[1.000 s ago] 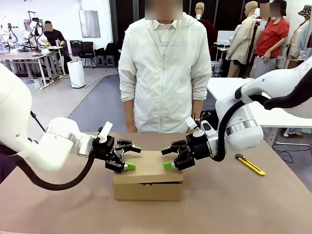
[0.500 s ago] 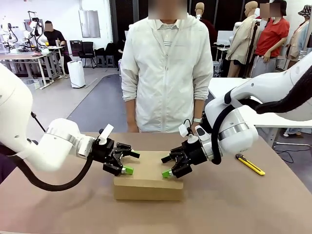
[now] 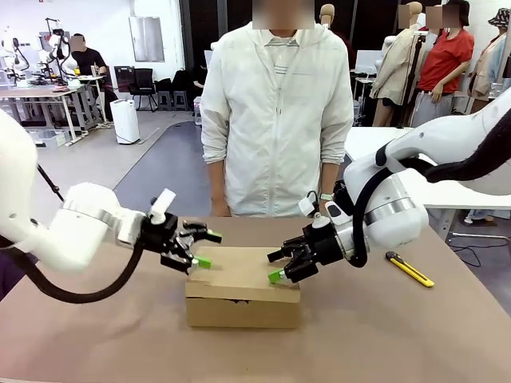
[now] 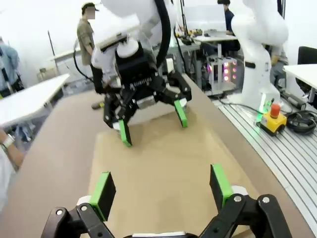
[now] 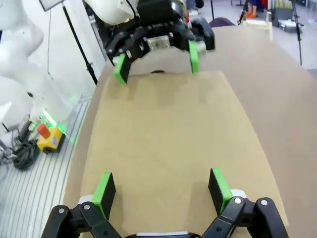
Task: Pack the items into the box.
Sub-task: Close the Mailer Box.
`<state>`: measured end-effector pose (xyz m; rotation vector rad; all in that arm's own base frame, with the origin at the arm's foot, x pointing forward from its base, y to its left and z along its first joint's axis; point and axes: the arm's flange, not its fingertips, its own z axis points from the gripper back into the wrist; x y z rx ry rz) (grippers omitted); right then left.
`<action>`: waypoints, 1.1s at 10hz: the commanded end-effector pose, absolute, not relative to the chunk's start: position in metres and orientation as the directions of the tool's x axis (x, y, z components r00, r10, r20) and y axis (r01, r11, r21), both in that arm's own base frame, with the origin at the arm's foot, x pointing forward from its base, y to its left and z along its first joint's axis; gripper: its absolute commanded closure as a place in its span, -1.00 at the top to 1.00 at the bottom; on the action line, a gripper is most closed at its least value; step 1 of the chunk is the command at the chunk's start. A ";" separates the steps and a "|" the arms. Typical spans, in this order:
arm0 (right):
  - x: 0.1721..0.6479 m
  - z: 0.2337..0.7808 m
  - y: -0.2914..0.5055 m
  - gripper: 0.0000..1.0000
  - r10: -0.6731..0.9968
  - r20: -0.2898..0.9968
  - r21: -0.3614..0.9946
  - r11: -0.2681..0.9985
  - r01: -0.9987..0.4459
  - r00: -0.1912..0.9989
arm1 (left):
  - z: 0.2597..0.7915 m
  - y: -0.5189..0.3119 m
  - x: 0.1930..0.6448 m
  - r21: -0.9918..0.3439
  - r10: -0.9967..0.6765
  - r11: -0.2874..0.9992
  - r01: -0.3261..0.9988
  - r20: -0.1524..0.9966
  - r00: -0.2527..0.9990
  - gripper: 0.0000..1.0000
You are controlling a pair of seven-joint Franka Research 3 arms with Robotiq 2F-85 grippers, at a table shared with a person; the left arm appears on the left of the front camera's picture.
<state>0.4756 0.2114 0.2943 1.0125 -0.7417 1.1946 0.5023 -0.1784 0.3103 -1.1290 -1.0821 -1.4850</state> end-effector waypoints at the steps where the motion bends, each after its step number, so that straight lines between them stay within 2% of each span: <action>1: 0.486 0.326 0.192 1.00 0.285 0.876 0.378 0.095 -0.921 0.389 | 0.355 -0.155 0.486 0.128 -0.065 -0.089 0.988 0.989 -0.133 1.00; 3: 0.492 0.355 0.162 1.00 0.181 0.823 0.523 0.126 -0.843 0.538 | 0.388 -0.130 0.473 0.027 -0.016 -0.009 1.000 1.000 -0.027 1.00; 4: 0.491 0.367 0.144 1.00 0.153 0.769 0.607 0.128 -0.784 0.621 | 0.395 -0.115 0.470 -0.078 -0.025 -0.001 0.997 0.997 0.078 1.00; 5: 0.490 0.379 0.123 1.00 0.143 0.687 0.699 0.138 -0.702 0.712 | 0.396 -0.099 0.467 -0.236 -0.033 -0.055 0.970 0.971 0.235 1.00; 6: 0.487 0.390 0.100 1.00 0.142 0.571 0.796 0.148 -0.587 0.809 | 0.395 -0.079 0.463 -0.377 -0.037 -0.036 0.925 0.926 0.376 1.00; 7: 0.485 0.400 0.072 1.00 0.139 0.439 0.875 0.161 -0.457 0.888 | 0.394 -0.053 0.457 -0.533 -0.042 -0.156 0.831 0.844 0.534 1.00; 9: 0.483 0.407 0.013 1.00 0.030 0.272 0.940 0.206 -0.272 0.962 | 0.394 0.007 0.445 -0.707 0.014 -0.079 0.702 0.704 0.710 1.00; 11: 0.482 0.386 -0.047 1.00 -0.113 0.157 0.981 0.130 -0.142 0.981 | 0.386 0.060 0.430 -0.870 0.012 0.043 0.491 0.492 0.871 1.00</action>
